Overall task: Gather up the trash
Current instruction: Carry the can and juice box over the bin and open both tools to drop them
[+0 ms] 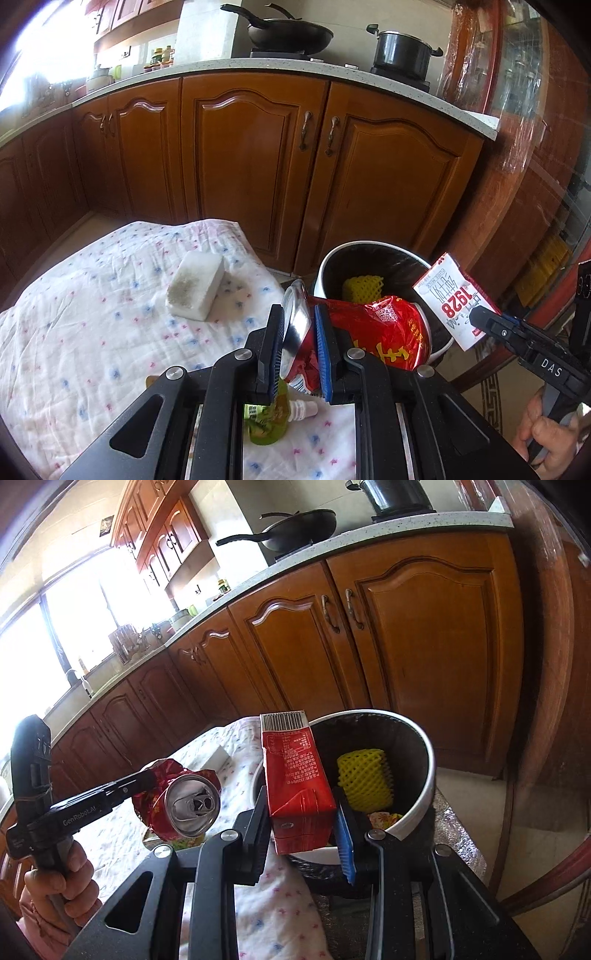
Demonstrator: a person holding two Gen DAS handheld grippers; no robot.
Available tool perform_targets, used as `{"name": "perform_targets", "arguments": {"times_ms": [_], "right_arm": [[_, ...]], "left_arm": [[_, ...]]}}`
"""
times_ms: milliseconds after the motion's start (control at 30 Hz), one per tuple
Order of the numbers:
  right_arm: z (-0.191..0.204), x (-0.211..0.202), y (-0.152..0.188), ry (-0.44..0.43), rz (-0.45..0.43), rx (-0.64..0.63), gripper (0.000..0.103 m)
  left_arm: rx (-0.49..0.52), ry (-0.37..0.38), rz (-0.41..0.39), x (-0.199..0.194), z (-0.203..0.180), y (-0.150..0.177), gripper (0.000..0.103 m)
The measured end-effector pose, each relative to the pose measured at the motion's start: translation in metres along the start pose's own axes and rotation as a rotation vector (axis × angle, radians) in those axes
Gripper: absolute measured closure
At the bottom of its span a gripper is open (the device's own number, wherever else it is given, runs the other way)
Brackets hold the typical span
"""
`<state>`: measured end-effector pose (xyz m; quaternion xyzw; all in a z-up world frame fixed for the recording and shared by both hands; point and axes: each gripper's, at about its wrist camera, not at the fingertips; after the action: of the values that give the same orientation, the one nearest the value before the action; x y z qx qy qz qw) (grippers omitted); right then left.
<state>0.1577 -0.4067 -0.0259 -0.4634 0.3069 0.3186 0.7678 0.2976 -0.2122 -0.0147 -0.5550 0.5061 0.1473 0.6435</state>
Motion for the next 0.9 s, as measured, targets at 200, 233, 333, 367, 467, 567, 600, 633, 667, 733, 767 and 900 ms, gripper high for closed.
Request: {"name": "perform_targets", "arguments": {"times_ms": [200,233,333,367,467,567,600,633,667,733,767,900], "right_arm": [[-0.016,0.007,-0.01,0.041,0.022,0.013,0.071],[-0.019,0.009,-0.012,0.047,0.029,0.014,0.071],[-0.027,0.016,-0.017,0.064,0.049,0.023,0.071],[-0.029,0.018,-0.018,0.069,0.054,0.025,0.071],[-0.035,0.025,-0.023,0.084,0.069,0.021,0.071],[-0.039,0.031,-0.028,0.099,0.088,0.019,0.071],[-0.041,0.034,-0.03,0.098,0.093,0.021,0.071],[-0.042,0.036,-0.031,0.098,0.098,0.021,0.071],[-0.043,0.038,-0.032,0.1,0.102,0.02,0.071],[-0.043,0.042,-0.033,0.104,0.111,0.015,0.071],[-0.044,0.044,-0.033,0.105,0.115,0.015,0.071],[-0.044,0.052,-0.036,0.112,0.136,0.011,0.071]], "left_arm": [[0.056,-0.029,0.016,0.026,-0.022,-0.025,0.088],[0.066,-0.035,0.022,0.031,-0.026,-0.028,0.088],[0.099,-0.058,0.043,0.048,-0.037,-0.038,0.088],[0.109,-0.067,0.05,0.053,-0.041,-0.041,0.088],[0.141,-0.085,0.068,0.068,-0.05,-0.048,0.088],[0.169,-0.101,0.079,0.078,-0.059,-0.053,0.088],[0.178,-0.106,0.081,0.081,-0.061,-0.054,0.088],[0.184,-0.111,0.082,0.083,-0.064,-0.055,0.087],[0.188,-0.114,0.082,0.085,-0.065,-0.056,0.087],[0.19,-0.116,0.086,0.09,-0.068,-0.058,0.087],[0.189,-0.117,0.087,0.091,-0.067,-0.057,0.087],[0.194,-0.124,0.098,0.095,-0.067,-0.056,0.087]]}}
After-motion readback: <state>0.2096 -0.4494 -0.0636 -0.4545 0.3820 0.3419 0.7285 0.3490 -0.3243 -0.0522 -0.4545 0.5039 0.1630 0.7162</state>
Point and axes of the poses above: each gripper's, at about its wrist camera, not at the fingertips, and x roughly the way its jaws point, z to its left, y to its underside, and after that the axes turned 14 degrees about z, right-handed
